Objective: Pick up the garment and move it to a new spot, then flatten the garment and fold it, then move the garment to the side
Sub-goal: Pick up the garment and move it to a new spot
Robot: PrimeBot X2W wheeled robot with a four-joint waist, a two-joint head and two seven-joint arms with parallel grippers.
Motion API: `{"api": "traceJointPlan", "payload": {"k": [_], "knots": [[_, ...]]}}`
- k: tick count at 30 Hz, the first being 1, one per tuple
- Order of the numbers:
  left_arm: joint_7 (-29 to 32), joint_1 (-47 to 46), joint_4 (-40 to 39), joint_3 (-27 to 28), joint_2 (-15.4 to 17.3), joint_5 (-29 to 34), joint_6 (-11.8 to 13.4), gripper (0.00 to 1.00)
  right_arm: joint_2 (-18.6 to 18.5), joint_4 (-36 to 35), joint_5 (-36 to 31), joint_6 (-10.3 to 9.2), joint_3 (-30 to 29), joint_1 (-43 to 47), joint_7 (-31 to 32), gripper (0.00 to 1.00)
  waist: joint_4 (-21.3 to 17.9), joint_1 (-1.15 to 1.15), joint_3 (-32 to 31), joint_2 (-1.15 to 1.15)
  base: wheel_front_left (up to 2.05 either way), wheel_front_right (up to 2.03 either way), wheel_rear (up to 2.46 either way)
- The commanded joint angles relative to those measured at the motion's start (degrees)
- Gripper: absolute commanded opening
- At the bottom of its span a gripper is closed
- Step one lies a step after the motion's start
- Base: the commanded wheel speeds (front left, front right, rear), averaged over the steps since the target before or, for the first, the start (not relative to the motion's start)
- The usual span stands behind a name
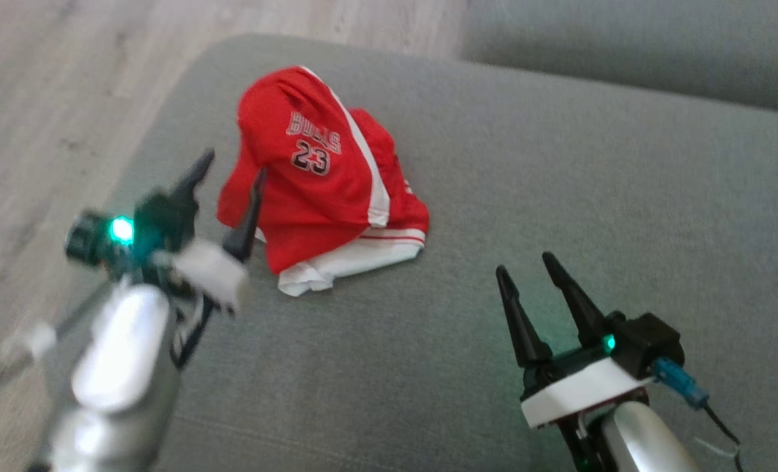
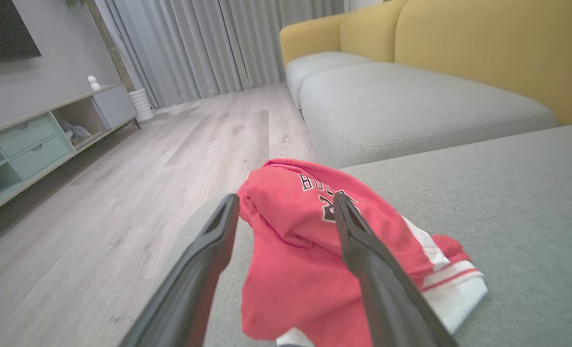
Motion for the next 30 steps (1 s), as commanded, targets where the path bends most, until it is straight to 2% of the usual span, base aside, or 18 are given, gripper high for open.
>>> {"api": "traceJointPlan", "payload": {"k": [1,5,8,10,15,16,17,20,22,27,30], "knots": [[1.14,-4.21,-0.56,0.50,2.47,-1.64,-0.10,1.00,-0.26,-2.00,-0.48,-0.04,1.19,-2.36,-0.62,1.00,-2.82,-0.02,3.66,0.00,0.00,0.00,0.00],[5.34,-13.18,4.32,-4.00,6.78,-8.37,-0.13,1.00,-0.26,-2.24,-1.06,-0.04,1.80,-4.21,-0.62,1.00,-5.38,-0.02,7.10,0.00,0.00,0.00,0.00],[8.49,-17.11,8.66,-4.75,8.48,-14.31,-0.14,1.00,-0.26,-2.56,-1.27,-0.04,1.64,-5.26,-0.62,1.00,-7.04,-0.02,8.91,0.00,0.00,0.00,0.00],[9.63,-19.21,11.62,-4.30,9.87,-16.18,-0.14,1.00,-0.26,-2.96,-1.16,-0.04,1.11,-5.82,-0.62,1.00,-7.92,-0.02,9.78,0.00,0.00,0.00,0.00],[11.27,-21.56,16.79,-5.96,10.21,-21.41,-0.14,1.00,-0.26,-3.07,-0.89,-0.04,0.65,-6.53,-0.62,1.00,-9.36,-0.02,10.40,0.00,0.00,0.00,0.00],[10.53,-21.91,17.39,-7.04,10.86,-22.36,-0.15,0.07,-0.26,-2.93,-0.77,-0.04,0.79,-6.59,-0.62,1.00,-9.85,-0.02,10.05,0.00,0.00,0.00,0.00],[9.58,-22.06,17.44,-7.56,11.16,-22.59,-0.15,0.00,-0.26,-2.89,-0.67,-0.04,0.80,-6.56,-0.62,1.00,-10.06,-0.02,9.78,0.00,0.00,0.00,0.00],[7.17,-22.21,16.70,-9.00,11.55,-23.11,-0.15,0.00,-0.26,-2.73,-0.41,-0.04,0.81,-6.39,-0.62,1.00,-10.44,-0.02,9.02,0.00,0.00,0.00,0.00],[3.34,-22.44,15.57,-9.19,12.05,-23.87,-0.15,0.00,-0.26,-2.54,-0.20,-0.04,0.91,-6.21,-0.62,1.00,-10.97,-0.02,7.98,0.00,0.00,0.00,0.00],[-6.16,-22.96,10.11,-9.98,13.64,-24.02,-0.15,0.00,-0.26,-2.62,0.58,-0.04,0.80,-5.50,-0.62,1.00,-12.40,-0.02,5.01,0.00,0.00,0.00,0.00],[-8.93,-23.01,6.05,-10.59,13.86,-23.86,-0.15,0.00,-0.26,-2.49,1.01,-0.04,1.18,-4.97,-0.62,1.00,-13.57,-0.02,3.46,0.00,0.00,0.00,0.00]]}}
